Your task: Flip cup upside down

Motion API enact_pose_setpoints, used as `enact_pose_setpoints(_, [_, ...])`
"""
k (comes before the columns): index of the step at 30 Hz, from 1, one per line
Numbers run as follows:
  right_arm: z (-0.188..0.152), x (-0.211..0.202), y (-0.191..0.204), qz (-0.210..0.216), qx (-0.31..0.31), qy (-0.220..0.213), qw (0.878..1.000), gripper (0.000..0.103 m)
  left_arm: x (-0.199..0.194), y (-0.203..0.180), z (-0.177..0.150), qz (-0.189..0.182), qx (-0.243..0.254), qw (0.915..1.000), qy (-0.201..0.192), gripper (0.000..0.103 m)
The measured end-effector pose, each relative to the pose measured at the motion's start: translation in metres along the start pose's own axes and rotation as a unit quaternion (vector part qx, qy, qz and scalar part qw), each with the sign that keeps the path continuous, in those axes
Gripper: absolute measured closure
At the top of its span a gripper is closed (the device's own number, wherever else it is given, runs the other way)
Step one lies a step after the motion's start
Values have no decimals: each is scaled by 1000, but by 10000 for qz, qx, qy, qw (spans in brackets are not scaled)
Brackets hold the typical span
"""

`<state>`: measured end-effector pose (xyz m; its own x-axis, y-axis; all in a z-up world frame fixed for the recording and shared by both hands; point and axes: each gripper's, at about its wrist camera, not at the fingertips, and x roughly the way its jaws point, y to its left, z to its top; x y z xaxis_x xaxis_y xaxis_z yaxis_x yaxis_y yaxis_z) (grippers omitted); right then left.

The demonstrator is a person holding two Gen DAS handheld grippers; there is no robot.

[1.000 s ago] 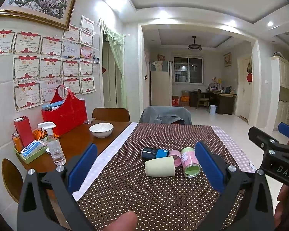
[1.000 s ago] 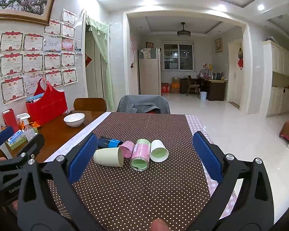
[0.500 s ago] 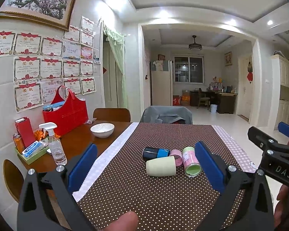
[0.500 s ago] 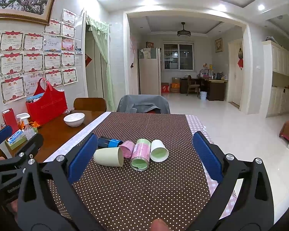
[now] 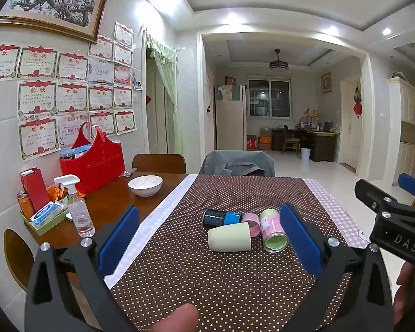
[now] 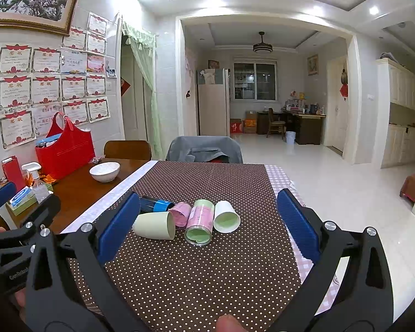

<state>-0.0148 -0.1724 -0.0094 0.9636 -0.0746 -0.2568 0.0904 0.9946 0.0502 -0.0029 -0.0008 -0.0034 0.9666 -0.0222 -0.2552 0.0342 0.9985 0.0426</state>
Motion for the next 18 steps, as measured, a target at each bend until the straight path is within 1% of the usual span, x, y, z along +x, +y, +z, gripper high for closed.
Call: enact_pose_setpoints(18, [1,15,-6,-17,3,118,9999,6,19,-5,-2,-91,40,9998,180,4])
